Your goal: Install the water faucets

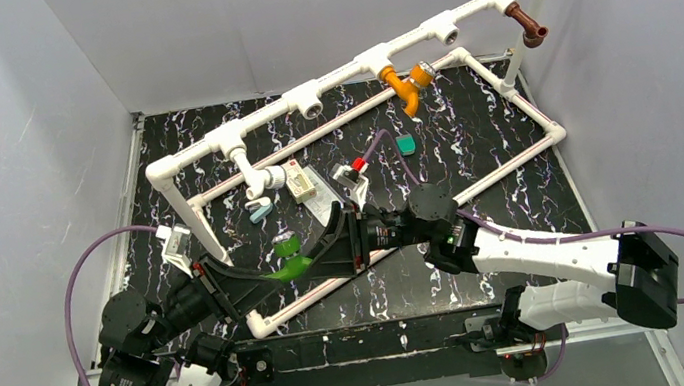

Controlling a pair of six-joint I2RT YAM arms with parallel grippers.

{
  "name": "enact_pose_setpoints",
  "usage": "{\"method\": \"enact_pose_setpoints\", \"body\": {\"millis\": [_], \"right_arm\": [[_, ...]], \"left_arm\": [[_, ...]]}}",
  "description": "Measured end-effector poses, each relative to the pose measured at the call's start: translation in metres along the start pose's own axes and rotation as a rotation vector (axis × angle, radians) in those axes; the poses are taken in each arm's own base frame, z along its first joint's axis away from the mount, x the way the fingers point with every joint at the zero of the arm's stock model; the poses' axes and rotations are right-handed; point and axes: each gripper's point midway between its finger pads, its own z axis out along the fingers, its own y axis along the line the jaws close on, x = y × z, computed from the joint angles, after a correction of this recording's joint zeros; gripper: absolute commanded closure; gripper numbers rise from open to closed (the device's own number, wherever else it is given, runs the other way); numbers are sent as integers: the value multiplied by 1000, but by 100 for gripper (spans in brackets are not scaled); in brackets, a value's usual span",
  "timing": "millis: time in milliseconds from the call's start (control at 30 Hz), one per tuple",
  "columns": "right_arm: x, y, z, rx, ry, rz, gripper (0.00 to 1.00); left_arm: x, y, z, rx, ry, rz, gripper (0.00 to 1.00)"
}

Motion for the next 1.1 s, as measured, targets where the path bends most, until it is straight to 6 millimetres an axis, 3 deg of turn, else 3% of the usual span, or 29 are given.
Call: {"method": "enact_pose_setpoints", "body": {"millis": [200, 367, 400, 433, 667, 933, 1033, 1100], "right_arm": [[-1, 2, 0, -7, -5, 1, 61], [-1, -1, 1, 1, -3, 9, 80], [0, -2, 1, 3, -3, 15, 94], [-1, -2, 1, 4, -3, 15, 99], [-1, -5, 1, 22, -5, 4, 99], [-1, -8, -2, 59, -9, -24, 99], [-1, -9, -5, 80, -13, -38, 99], [-2, -9, -8, 96, -19, -52, 99]], "left_arm": [[0, 0, 0, 0, 0, 0, 100], [0, 0, 0, 1, 1, 1, 100], [0, 0, 0, 1, 1, 0, 100], [0, 0, 0, 0, 1, 0, 100], [1, 2, 0, -5, 4, 0, 98], [2, 6, 1, -22, 12, 5, 41], [0, 7, 1, -38, 9, 10, 28], [-3, 6, 1, -46, 6, 22, 25]]}}
